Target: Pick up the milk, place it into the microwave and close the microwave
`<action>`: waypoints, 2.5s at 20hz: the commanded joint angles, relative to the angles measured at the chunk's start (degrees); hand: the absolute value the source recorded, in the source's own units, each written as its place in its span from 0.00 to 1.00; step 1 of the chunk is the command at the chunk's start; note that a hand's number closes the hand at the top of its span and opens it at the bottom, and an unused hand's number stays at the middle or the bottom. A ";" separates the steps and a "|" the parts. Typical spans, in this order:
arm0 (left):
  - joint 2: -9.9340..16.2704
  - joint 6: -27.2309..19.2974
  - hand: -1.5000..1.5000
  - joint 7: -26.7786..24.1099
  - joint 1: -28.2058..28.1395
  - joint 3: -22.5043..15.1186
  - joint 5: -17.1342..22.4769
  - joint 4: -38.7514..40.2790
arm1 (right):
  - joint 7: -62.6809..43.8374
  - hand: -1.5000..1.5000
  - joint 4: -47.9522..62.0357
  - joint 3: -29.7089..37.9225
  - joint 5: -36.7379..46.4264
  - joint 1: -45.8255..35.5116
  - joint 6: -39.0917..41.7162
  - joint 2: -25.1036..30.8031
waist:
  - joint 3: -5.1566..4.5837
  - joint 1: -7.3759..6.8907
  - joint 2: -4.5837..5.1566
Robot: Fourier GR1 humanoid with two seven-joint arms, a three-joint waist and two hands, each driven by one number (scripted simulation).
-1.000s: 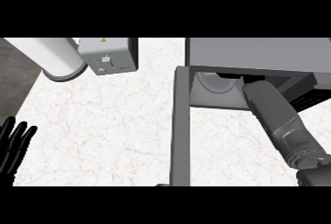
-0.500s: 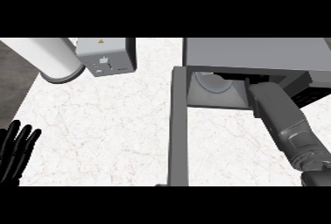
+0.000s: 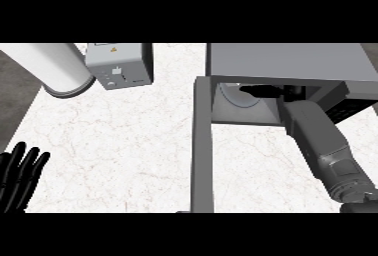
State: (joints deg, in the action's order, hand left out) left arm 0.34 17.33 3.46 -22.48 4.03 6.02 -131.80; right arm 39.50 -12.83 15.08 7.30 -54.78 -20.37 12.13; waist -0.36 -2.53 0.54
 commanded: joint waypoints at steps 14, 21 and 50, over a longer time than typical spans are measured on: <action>-0.21 -0.42 0.00 -1.97 -2.44 -2.11 -0.89 0.57 | 2.86 0.00 -9.20 -1.70 -2.96 19.20 9.00 -5.87 | 0.33 2.87 -0.82; 1.25 3.91 0.00 -2.39 -2.89 -4.61 0.68 1.24 | 6.88 0.00 -17.69 -2.24 -6.26 32.13 14.74 -9.03 | 0.29 3.30 -0.94; -0.08 12.24 1.00 5.93 25.01 -24.74 -11.09 29.25 | 12.69 0.00 -56.03 -9.98 -12.69 75.68 34.64 -6.12 | 0.36 3.50 -0.49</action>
State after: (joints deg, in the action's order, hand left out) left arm 1.43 28.08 7.39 -1.41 -16.58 -3.13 -108.10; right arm 50.01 -68.63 4.58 -4.84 18.62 12.38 4.82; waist -0.03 0.95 -0.01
